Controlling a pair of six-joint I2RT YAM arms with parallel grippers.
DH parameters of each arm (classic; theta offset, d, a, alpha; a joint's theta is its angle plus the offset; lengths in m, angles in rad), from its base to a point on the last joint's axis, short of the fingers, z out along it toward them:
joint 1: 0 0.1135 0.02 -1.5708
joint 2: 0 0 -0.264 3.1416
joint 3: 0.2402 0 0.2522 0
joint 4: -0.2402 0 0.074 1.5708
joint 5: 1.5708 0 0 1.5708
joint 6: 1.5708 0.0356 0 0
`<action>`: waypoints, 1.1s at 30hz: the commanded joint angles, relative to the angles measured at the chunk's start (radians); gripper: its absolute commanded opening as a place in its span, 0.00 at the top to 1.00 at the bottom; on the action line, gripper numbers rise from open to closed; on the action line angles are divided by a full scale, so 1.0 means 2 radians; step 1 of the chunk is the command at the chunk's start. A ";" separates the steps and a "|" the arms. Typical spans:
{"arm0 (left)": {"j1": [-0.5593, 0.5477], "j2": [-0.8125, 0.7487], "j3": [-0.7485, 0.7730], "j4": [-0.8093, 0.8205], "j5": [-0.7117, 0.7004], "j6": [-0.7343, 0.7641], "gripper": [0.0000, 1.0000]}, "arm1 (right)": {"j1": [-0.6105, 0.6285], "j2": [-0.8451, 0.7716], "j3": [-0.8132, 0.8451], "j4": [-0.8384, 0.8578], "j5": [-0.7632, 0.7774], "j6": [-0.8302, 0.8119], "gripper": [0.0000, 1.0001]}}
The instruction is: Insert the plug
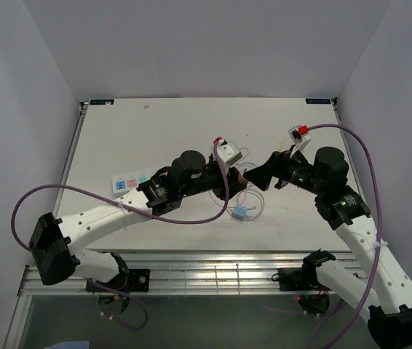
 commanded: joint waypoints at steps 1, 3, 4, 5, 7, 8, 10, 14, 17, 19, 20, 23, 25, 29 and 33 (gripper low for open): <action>-0.003 0.009 0.033 -0.016 -0.005 0.026 1.00 | 0.010 0.002 0.021 0.001 0.015 0.008 0.03; -0.003 0.011 0.033 -0.018 0.002 0.033 1.00 | 0.011 0.006 0.018 0.000 0.024 0.010 0.03; -0.005 0.011 0.033 -0.018 0.006 0.039 1.00 | 0.014 0.008 0.015 0.001 0.027 0.012 0.04; -0.005 0.010 0.033 -0.018 0.007 0.040 1.00 | 0.014 0.010 0.014 0.002 0.031 0.014 0.04; -0.006 0.013 0.035 -0.020 0.005 0.046 1.00 | 0.019 0.019 0.013 0.003 0.031 0.016 0.06; -0.006 0.014 0.038 -0.022 0.005 0.047 1.00 | 0.021 0.022 0.013 0.004 0.031 0.017 0.07; -0.007 0.017 0.040 -0.025 0.003 0.052 1.00 | 0.028 0.031 0.014 0.002 0.032 0.017 0.13; -0.010 0.025 0.048 -0.031 0.003 0.069 1.00 | 0.041 0.046 0.015 -0.005 0.039 0.016 0.20; -0.016 0.026 0.049 -0.032 0.005 0.082 1.00 | 0.049 0.060 0.014 -0.004 0.037 0.017 0.30; -0.018 0.028 0.050 -0.034 0.003 0.087 1.00 | 0.053 0.063 0.014 -0.004 0.036 0.018 0.40; -0.018 0.028 0.050 -0.035 0.001 0.090 1.00 | 0.053 0.063 0.014 -0.004 0.038 0.018 0.46; -0.019 0.030 0.051 -0.041 -0.015 0.097 1.00 | 0.055 0.060 0.015 -0.011 0.043 0.019 0.69; -0.019 0.030 0.050 -0.041 -0.022 0.100 1.00 | 0.055 0.058 0.018 -0.017 0.047 0.018 0.87; -0.019 0.024 0.052 -0.041 -0.033 0.086 0.82 | 0.055 0.047 0.006 0.002 0.048 0.028 0.92; -0.019 -0.001 0.040 -0.032 -0.049 0.062 0.11 | 0.054 0.025 -0.017 0.043 0.056 0.053 0.92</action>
